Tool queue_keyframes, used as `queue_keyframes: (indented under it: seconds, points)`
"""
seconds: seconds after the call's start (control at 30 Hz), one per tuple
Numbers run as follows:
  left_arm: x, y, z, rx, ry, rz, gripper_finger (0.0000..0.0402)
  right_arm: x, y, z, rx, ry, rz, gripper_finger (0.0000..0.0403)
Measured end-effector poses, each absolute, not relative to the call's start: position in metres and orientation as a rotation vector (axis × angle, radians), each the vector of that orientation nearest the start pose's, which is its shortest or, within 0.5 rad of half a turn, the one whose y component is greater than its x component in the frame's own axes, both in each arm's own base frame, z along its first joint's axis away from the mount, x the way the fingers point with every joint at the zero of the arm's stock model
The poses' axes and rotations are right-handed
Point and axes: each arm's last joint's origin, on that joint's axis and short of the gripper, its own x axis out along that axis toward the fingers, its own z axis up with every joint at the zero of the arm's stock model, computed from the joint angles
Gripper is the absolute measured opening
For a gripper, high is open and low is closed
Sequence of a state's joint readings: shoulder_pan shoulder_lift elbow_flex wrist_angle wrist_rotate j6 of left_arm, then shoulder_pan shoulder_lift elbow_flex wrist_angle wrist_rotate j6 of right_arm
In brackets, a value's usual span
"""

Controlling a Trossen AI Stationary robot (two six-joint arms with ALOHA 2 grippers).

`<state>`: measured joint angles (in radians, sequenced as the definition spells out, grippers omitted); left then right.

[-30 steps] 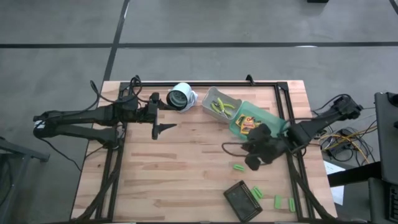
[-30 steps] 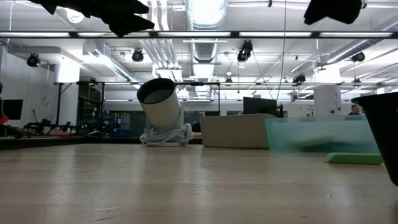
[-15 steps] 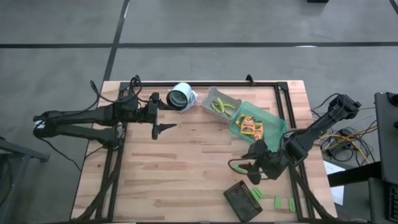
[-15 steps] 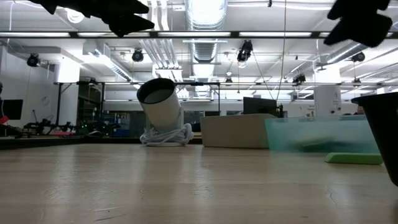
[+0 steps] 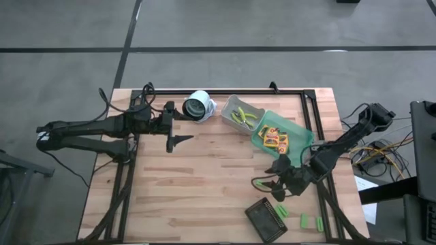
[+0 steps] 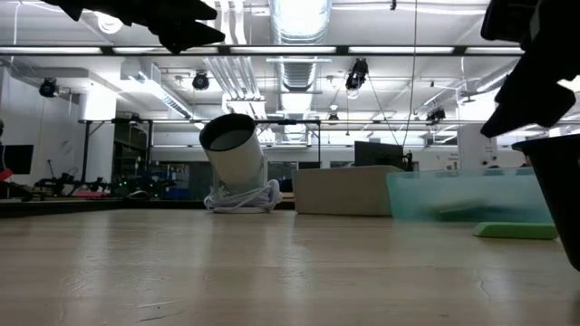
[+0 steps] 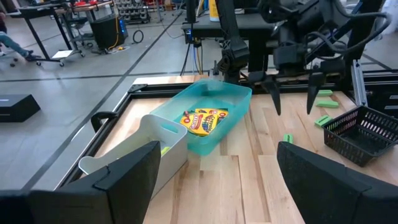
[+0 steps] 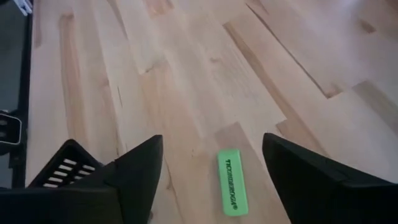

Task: Pick & Place School Supplies
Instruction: Put the green eraser into the black bin

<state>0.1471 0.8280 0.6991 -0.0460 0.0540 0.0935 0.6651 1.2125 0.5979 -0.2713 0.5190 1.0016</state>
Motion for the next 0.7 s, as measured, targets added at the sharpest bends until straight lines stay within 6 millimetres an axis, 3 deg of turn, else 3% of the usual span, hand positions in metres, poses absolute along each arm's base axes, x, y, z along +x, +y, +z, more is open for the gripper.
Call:
queue_keyframes:
  seconds: [0.43, 0.7]
  points:
    - [0.186, 0.026, 0.309, 0.076, 0.179, 0.085, 0.0328, 0.177, 0.121, 0.157, 0.493, 0.696, -0.225, 0.0240]
    - [0.186, 0.026, 0.309, 0.076, 0.178, 0.085, 0.0328, 0.190, 0.135, 0.132, 0.402, 0.837, -0.177, 0.0237]
